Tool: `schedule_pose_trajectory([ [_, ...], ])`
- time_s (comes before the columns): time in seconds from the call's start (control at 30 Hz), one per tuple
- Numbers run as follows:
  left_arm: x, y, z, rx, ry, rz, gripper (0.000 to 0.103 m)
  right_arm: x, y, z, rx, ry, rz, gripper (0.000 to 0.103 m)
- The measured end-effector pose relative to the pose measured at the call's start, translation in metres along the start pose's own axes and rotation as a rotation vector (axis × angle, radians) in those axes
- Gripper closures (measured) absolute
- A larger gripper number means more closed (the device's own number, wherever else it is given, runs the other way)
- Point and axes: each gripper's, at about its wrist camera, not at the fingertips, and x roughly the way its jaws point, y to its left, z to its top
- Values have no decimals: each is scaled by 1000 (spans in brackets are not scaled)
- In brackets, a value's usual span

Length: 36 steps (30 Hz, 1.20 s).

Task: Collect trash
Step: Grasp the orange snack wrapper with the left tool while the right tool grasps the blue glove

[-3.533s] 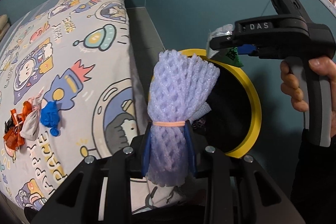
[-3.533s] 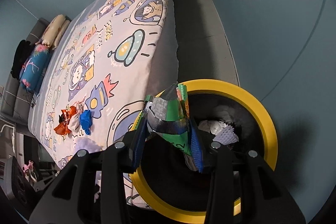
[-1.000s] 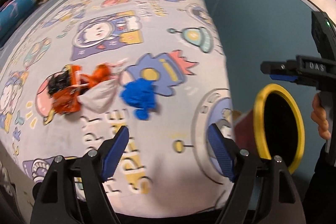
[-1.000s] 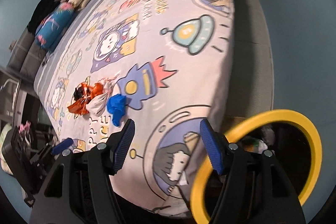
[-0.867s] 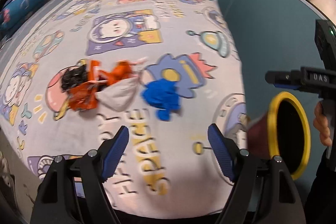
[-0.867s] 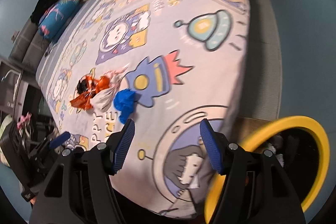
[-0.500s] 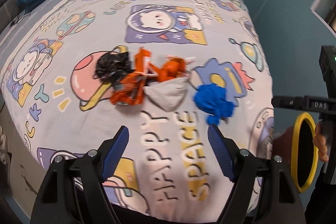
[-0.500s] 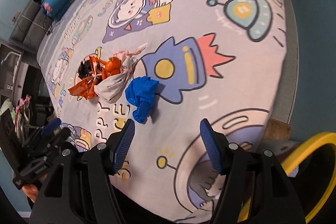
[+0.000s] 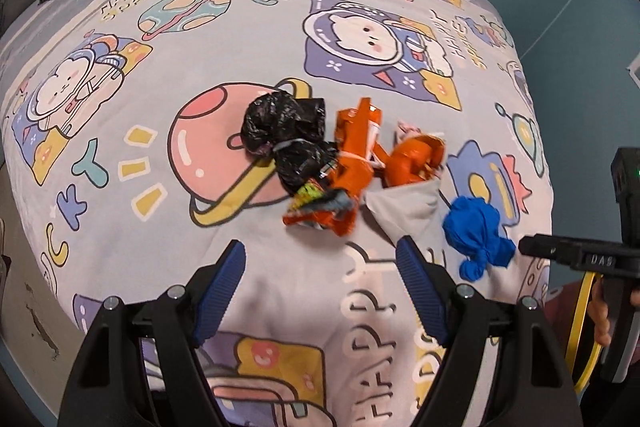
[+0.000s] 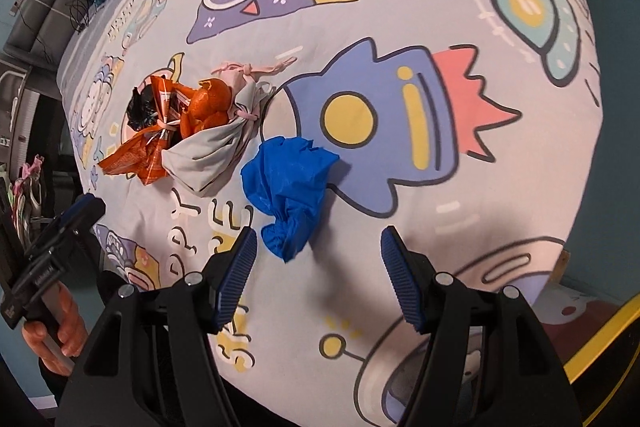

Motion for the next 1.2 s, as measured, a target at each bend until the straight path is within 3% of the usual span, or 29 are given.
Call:
schedule_pose_trajectory([
  [0.53,38,-7,21,13,40,-20,30,27,12,17,-22,46,-21,43],
  [0.73,53,-10,23,-1,65,-29,51,36,19,19,-30,57,-28,43],
  [0.9,64,-14,21,4,79,-37,73,43,28,21,-52,65,-57,52],
  [1.07,70,-12,21,-9,79,-36,82,46,36,18,-77,67,-74,60],
  [1.2,71,-13,21,-11,69,-29,88,49,37,17,-83,65,-93,74],
])
